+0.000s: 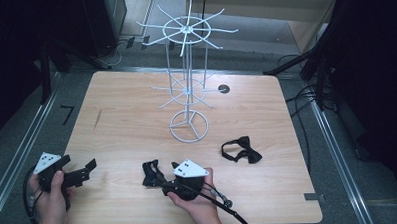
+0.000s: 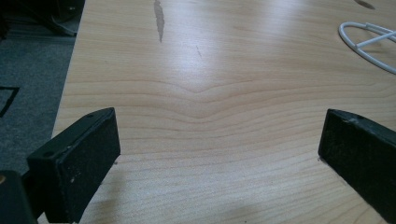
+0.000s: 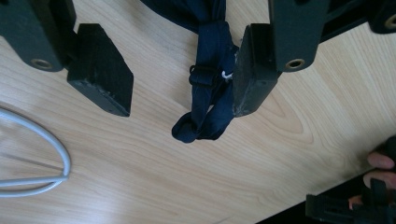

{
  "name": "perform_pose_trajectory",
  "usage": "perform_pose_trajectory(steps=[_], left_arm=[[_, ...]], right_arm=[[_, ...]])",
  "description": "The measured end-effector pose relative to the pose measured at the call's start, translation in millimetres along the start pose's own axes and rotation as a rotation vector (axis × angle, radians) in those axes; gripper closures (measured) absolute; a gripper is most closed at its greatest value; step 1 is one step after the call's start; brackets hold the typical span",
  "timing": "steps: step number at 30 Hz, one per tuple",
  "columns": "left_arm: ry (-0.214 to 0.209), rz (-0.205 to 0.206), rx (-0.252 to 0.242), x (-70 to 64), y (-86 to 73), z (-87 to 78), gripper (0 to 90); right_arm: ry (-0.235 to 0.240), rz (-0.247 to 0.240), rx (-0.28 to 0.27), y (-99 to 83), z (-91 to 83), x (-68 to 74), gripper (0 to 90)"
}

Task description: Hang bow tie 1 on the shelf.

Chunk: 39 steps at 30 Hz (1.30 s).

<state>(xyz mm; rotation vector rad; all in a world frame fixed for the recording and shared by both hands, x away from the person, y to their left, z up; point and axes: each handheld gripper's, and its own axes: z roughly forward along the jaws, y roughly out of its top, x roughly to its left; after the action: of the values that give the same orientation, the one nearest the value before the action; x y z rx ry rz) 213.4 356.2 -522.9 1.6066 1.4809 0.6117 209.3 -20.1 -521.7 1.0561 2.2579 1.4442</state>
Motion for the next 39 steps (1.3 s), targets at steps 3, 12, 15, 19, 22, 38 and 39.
perform_pose_trajectory(steps=[3,12,15,19,22,38,39], left_arm=[[0.0,-0.001,0.0,0.0,0.0,0.1,0.0],[-0.003,-0.002,0.001,0.0,0.1,0.4,0.0],[-0.003,-0.004,0.001,0.0,0.1,0.5,0.0],[-0.003,-0.004,0.001,0.2,0.1,0.5,0.0],[-0.004,-0.005,0.002,0.3,0.2,0.6,0.0],[-0.007,-0.007,0.007,0.6,0.4,1.0,0.0],[-0.007,-0.007,0.008,0.6,0.4,1.0,0.0]], right_arm=[[0.0,-0.002,0.013,-1.3,2.8,2.7,40.2],[0.001,-0.012,0.092,-8.1,11.9,5.0,55.0],[0.012,-0.007,0.099,-9.0,12.8,4.6,61.3],[0.028,-0.007,0.102,-9.2,12.8,3.5,70.7],[0.039,-0.005,0.113,-8.7,11.2,1.8,78.5],[-0.045,-0.043,0.025,-3.0,-14.9,-12.6,90.0],[-0.045,-0.043,0.025,-3.0,-14.9,-12.6,90.0]])
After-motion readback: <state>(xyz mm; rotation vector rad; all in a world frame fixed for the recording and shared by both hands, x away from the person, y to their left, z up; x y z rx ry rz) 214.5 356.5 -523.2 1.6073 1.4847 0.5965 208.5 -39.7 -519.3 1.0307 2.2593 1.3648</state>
